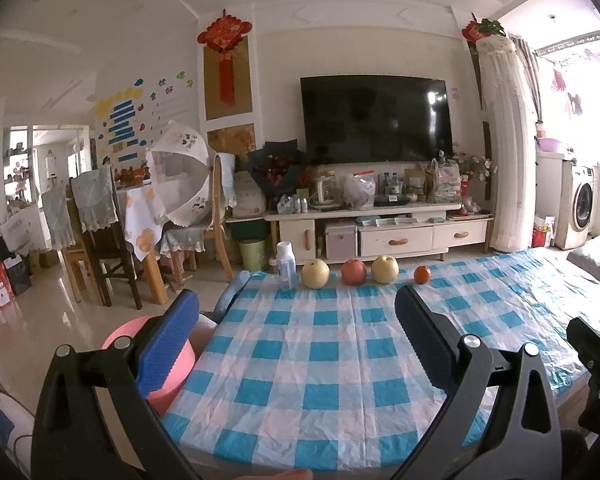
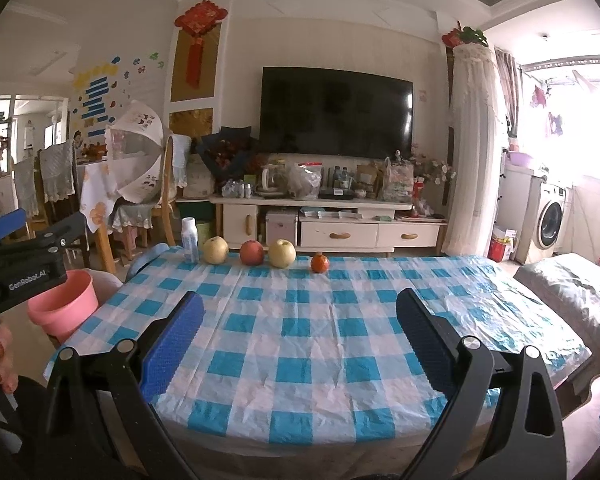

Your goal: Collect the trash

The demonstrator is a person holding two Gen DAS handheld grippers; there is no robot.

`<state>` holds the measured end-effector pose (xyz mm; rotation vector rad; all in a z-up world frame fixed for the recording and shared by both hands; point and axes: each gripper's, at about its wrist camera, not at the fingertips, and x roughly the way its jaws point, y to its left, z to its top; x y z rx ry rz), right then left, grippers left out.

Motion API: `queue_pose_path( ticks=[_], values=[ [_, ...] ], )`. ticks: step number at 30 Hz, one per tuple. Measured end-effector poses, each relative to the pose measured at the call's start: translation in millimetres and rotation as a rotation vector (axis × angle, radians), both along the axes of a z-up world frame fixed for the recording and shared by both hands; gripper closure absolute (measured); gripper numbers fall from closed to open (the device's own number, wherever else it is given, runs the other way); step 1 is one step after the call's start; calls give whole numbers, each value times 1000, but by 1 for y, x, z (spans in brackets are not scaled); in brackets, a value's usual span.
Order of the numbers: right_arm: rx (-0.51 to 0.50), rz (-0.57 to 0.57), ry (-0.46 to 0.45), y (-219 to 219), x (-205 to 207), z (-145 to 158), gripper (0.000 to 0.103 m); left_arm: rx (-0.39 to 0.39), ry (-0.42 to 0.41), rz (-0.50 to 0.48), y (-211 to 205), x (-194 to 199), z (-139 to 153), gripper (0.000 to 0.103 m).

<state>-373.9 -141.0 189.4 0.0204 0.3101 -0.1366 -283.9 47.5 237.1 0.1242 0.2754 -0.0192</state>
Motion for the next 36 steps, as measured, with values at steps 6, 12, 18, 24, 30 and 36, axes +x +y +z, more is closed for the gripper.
queue_pose_path(
  ticks=[6, 12, 18, 24, 30, 36],
  values=[
    [13, 7, 7, -1, 3, -2, 7, 4, 14, 8, 0, 5, -4, 4],
    [22, 16, 16, 0, 9, -8, 7, 7, 31, 17, 1, 9, -9, 4],
    [36, 26, 29, 2, 15, -14, 7, 14, 44, 25, 1, 15, -14, 4],
    [50, 34, 33, 0, 20, -18, 7, 17, 55, 30, 1, 20, -19, 4],
    [53, 45, 44, 1, 24, -22, 7, 23, 63, 32, 2, 23, -23, 4],
    [54, 55, 63, 1, 35, -32, 7, 38, 88, 37, 4, 34, -38, 4]
  ],
)
